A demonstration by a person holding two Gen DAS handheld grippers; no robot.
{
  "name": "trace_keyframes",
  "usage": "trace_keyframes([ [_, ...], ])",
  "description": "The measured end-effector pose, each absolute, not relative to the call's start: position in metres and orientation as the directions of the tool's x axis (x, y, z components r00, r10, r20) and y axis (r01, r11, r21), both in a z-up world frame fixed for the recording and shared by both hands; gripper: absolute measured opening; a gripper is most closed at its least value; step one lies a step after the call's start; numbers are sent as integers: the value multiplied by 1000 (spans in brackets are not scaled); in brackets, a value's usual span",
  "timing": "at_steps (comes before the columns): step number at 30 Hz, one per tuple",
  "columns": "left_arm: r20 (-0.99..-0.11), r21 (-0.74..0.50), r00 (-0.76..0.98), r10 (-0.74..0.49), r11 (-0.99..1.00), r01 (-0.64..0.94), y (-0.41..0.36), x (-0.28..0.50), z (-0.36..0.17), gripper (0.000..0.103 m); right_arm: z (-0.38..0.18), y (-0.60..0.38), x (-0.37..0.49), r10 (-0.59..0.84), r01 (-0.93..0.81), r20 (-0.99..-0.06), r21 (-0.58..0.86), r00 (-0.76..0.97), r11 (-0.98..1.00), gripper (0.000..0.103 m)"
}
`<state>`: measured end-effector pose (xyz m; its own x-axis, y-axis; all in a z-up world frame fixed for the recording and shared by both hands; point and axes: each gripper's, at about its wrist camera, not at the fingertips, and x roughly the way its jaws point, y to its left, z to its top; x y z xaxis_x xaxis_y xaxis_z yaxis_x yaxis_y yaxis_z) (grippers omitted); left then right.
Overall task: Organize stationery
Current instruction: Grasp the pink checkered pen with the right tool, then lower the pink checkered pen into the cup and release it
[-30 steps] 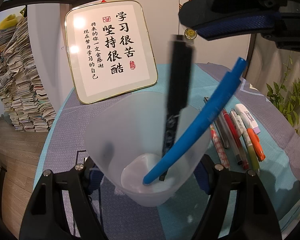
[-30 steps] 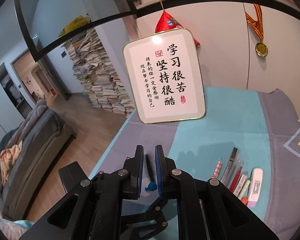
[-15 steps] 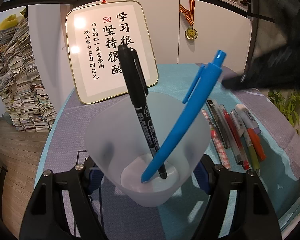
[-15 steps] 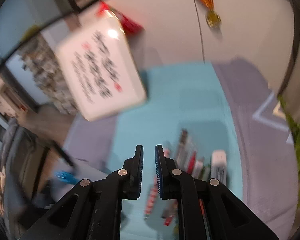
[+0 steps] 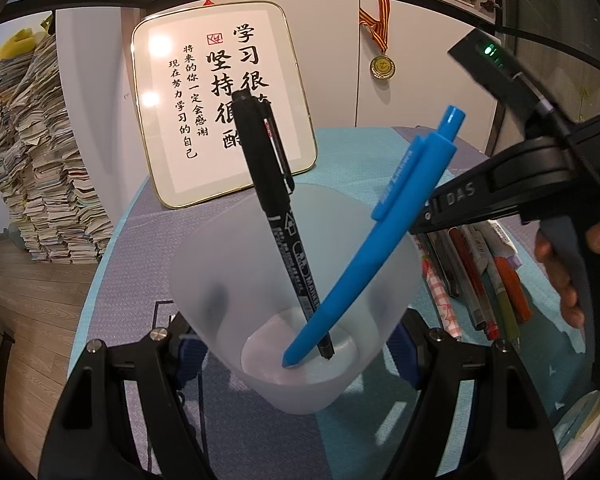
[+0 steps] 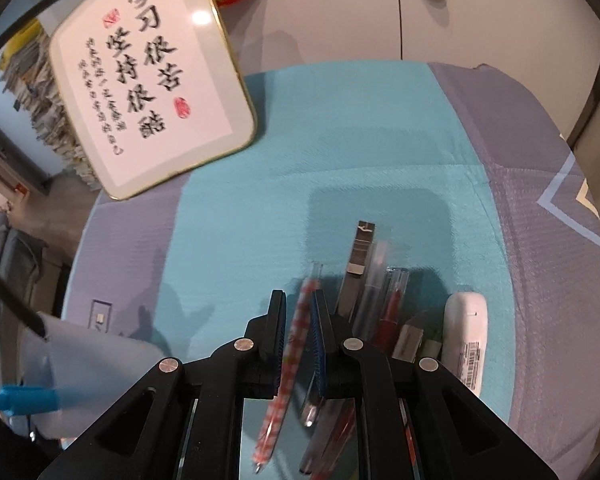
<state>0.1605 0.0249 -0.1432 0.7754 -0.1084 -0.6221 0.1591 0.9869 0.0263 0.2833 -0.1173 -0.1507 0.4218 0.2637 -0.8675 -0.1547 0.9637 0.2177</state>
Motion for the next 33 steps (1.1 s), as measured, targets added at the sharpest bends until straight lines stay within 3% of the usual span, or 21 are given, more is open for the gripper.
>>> trace_keyframes([
  [16,-622,26,775,-108,987,158,25,161,-143,74,-155,-96,288,220,-217,-877,136,428,967,14],
  [25,-622,27,776,-108,987,158,25,161,-143,74,-86,-115,231,344,-276,-741,220,577,936,14],
  [33,-622,28,776,-107,987,159,26,161,-143,74,-18,-122,192,378,-324,-574,199,726,925,14],
])
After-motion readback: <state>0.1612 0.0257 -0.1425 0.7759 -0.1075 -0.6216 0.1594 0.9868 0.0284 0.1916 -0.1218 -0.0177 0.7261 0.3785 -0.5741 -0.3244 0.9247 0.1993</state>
